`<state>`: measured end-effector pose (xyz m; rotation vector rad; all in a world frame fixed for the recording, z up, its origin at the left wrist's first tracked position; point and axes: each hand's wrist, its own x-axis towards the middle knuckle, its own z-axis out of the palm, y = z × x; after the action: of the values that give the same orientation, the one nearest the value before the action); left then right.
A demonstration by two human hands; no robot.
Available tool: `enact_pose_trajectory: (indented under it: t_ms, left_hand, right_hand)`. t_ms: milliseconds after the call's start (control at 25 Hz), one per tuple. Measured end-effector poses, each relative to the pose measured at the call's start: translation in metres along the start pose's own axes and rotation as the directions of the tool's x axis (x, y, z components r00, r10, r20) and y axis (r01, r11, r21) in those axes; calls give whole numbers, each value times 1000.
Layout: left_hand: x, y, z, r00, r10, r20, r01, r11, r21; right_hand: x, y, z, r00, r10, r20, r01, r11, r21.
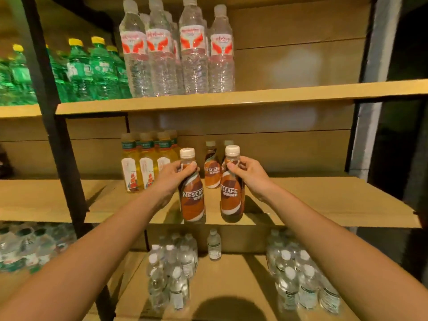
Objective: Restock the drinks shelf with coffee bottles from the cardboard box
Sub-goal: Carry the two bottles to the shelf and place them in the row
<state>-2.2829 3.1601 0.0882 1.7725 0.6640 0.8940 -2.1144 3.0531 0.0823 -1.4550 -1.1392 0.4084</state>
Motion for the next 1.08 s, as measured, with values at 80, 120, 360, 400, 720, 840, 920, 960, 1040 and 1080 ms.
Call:
enact_pose_trajectory:
  t_ms: [80, 120, 360, 400, 720, 840, 920, 960, 1040, 1080]
  left_hand:
    - [21, -7, 0, 999, 1, 41, 1, 1000, -31]
    - [29, -11, 1, 998, 0, 62, 3, 999, -47]
    - [63, -28, 12, 987, 12, 159, 0, 997, -79]
    - [69, -30, 13, 983, 22, 183, -8, 997, -78]
    - [112, -43, 11, 944, 15, 328, 31, 990, -135]
    - [117, -44, 15, 916, -1, 401, 85, 978, -191]
    - [117, -45, 17, 911, 9, 413, 86, 974, -211]
    - [116, -46, 16, 914, 19, 406, 77, 973, -219]
    - [108, -51, 15, 931, 30, 364, 47, 978, -201]
    - [103, -57, 13, 944, 34, 329, 17, 989, -150]
  right_hand:
    - [6, 1, 3, 1000, 19, -7, -19, 1000, -10]
    - [9, 3, 3, 1000, 21, -6, -21, 1000, -17]
    - [32, 18, 4, 999, 44, -31, -45, 999, -26]
    - [36, 21, 4, 999, 42, -22, -43, 999, -31]
    - [73, 46, -7, 992, 23, 127, -25, 1000, 14]
    - [78, 51, -9, 980, 21, 196, -34, 997, 63]
    - [80, 52, -10, 974, 30, 225, -45, 997, 64]
    - [78, 51, -11, 972, 34, 231, -49, 997, 61]
    - [70, 54, -14, 981, 52, 186, -57, 998, 23]
    - [62, 58, -15, 989, 63, 131, -58, 997, -44]
